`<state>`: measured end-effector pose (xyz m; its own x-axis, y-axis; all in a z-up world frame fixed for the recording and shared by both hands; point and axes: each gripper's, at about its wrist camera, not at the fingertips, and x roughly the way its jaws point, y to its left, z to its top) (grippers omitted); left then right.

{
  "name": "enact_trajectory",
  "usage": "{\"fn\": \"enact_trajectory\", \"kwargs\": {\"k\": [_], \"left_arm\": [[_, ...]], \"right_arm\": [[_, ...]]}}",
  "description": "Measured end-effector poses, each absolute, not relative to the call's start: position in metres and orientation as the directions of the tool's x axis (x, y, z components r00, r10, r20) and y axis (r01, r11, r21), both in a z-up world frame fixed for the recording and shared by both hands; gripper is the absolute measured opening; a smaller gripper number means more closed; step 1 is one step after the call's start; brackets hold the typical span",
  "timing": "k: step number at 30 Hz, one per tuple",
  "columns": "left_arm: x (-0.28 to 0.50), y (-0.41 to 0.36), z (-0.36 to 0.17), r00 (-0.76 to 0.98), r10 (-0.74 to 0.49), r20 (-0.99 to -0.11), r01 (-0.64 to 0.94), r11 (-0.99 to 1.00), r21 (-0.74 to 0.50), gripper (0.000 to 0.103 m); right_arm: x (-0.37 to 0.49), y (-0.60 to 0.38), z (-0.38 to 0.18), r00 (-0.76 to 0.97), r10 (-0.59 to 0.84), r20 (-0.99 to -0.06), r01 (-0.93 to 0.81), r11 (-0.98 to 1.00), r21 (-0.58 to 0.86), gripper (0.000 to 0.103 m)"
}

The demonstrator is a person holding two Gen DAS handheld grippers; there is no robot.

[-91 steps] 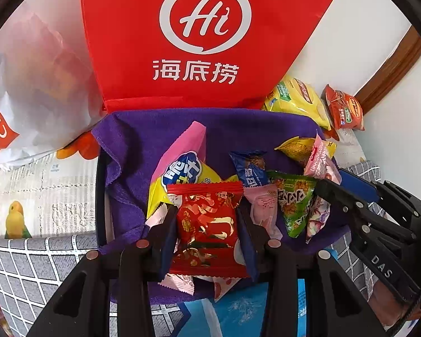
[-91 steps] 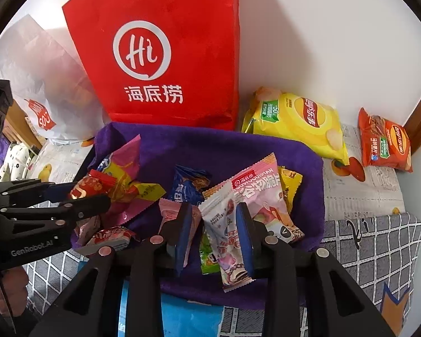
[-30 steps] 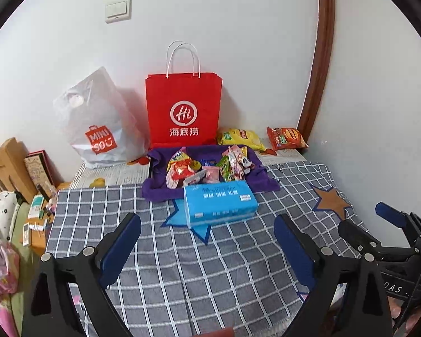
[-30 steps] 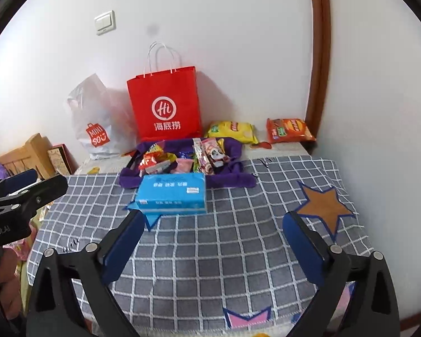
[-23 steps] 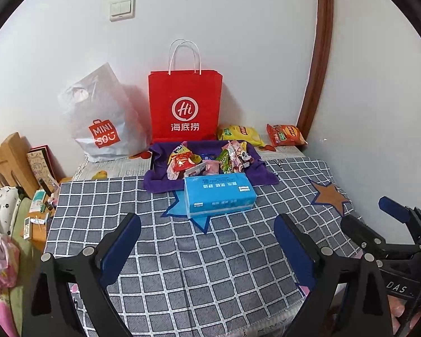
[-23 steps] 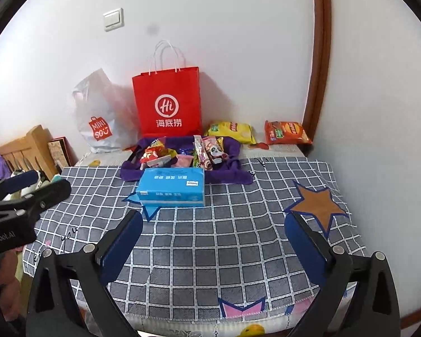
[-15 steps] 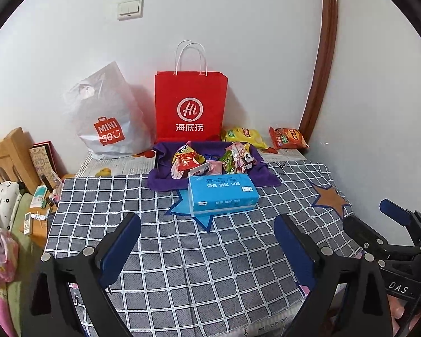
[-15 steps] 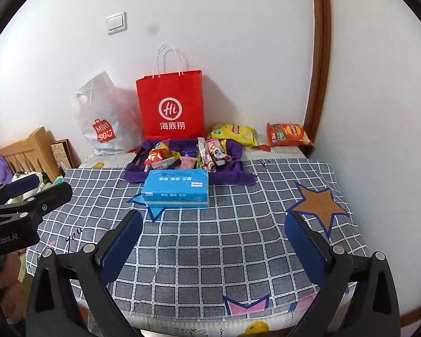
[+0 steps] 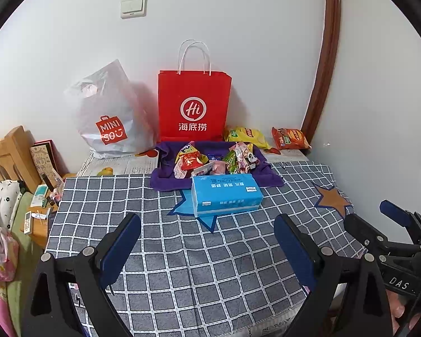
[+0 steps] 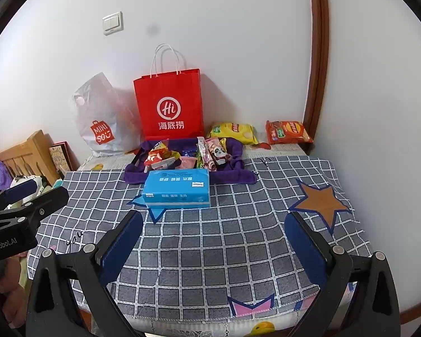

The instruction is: Organize snacks

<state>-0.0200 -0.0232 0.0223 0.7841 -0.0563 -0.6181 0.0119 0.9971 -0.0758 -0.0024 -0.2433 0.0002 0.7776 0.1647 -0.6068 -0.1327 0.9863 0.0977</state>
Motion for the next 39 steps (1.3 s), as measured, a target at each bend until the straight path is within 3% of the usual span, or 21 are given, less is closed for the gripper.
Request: {"fn": "enact_trajectory", "kwargs": {"k": [39], "left_arm": [[-0.0203,-0.0194,0.0262,0.791,-0.056,-0.609,-0.001,0.996,-0.092,0.096]], "right_arm": [[-0.0013,-0.2435,0.0012,0.783,0.163,-0.600,-0.131,0.987,0.097,0.100]]}}
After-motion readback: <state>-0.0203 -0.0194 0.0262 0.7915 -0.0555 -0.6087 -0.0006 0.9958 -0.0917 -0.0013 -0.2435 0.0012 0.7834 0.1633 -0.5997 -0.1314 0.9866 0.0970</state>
